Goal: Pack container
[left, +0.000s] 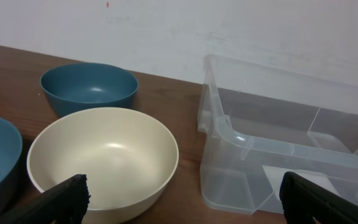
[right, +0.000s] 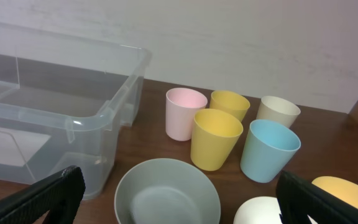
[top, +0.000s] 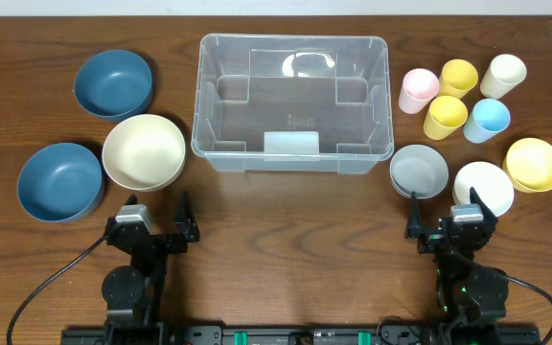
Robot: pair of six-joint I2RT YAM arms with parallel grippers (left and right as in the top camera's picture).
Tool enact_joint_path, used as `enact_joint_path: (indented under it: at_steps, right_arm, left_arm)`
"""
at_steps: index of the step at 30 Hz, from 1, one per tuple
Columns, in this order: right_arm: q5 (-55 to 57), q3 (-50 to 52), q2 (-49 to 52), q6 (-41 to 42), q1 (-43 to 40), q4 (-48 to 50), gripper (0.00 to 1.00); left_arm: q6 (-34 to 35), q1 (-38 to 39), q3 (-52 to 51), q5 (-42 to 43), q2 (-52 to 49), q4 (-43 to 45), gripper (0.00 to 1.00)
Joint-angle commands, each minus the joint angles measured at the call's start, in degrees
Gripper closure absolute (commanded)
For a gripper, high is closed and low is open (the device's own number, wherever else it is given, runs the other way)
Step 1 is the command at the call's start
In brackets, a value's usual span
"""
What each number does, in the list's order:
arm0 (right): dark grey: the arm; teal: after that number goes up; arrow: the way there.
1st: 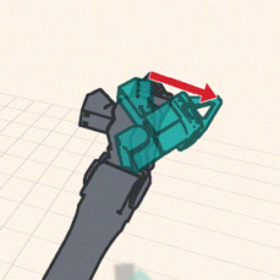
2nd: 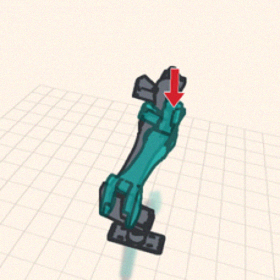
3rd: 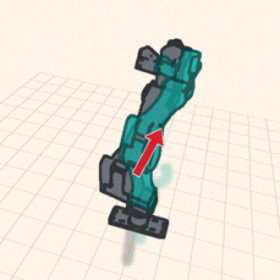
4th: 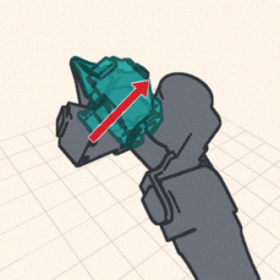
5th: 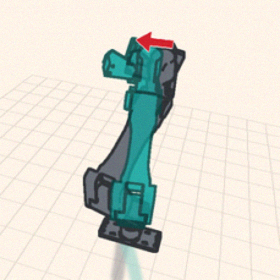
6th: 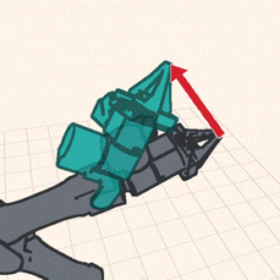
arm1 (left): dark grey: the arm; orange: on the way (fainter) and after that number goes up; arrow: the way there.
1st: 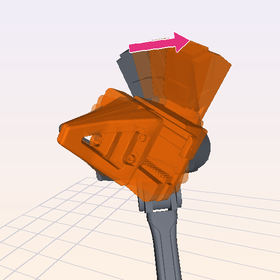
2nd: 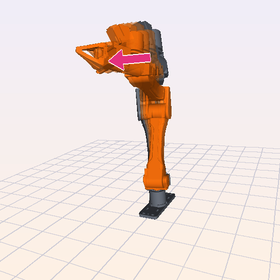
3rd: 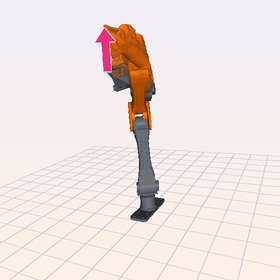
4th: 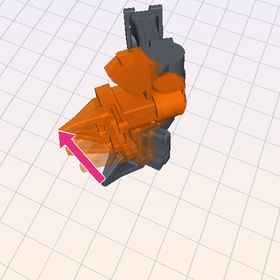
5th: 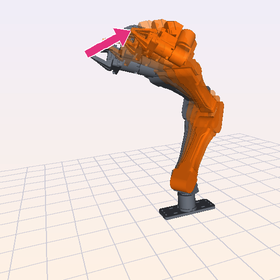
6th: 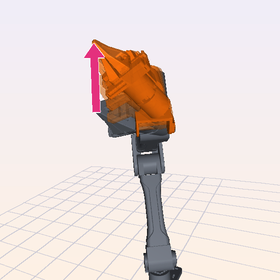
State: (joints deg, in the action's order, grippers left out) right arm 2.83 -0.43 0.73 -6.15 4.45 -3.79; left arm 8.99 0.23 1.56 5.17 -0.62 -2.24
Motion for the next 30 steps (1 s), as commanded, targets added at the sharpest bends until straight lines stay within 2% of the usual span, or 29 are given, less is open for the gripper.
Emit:
enact_joint_path:
  at_steps: [1,30]
  right_arm:
    - [0.0,0.1,-0.4,-0.6,0.2,-0.3,0.01]
    - [0.5,0.1,-0.4,-1.1,0.2,0.6,0.01]
  left_arm:
    - [-0.3,0.2,-1.3,0.2,0.3,-1.4,0.02]
    - [-0.3,0.2,-1.3,0.2,0.3,-1.4,0.02]
